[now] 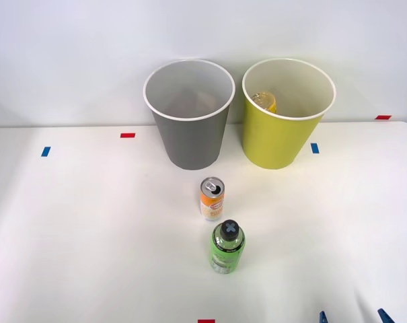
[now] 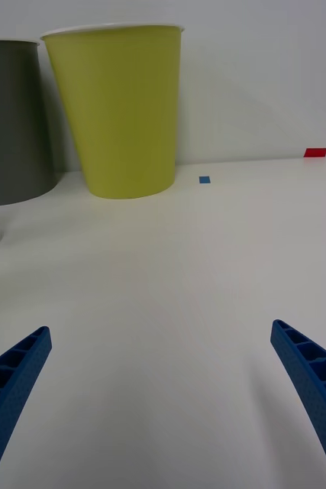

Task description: Put cans in the gray bin, plastic bottles in the light green bin

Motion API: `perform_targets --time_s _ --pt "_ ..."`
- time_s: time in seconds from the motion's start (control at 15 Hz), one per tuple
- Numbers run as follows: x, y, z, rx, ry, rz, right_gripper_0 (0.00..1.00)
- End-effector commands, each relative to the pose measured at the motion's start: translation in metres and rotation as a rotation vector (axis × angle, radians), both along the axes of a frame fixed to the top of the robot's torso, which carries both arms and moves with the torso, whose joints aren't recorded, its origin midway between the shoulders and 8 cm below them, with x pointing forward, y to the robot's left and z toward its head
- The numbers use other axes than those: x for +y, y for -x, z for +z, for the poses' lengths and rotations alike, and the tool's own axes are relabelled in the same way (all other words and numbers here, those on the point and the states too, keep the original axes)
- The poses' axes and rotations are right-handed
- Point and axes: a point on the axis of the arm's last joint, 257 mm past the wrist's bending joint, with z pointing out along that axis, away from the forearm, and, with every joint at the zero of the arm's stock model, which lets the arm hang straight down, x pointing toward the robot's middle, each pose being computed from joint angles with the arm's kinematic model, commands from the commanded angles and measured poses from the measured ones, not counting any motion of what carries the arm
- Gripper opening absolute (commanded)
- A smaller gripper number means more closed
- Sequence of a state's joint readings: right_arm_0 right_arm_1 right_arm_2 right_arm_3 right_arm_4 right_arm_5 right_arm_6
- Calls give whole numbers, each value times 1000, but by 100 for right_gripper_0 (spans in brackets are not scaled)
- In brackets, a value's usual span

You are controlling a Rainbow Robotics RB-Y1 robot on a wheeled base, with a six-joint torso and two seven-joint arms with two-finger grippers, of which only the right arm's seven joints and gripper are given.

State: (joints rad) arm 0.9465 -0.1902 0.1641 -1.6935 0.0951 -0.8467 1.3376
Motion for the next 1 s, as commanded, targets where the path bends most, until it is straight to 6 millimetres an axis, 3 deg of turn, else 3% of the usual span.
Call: perform_targets --time_s 0.07,1.0 --pt "0 0 0 0 0 0 100" --pt "0 0 0 0 0 0 100"
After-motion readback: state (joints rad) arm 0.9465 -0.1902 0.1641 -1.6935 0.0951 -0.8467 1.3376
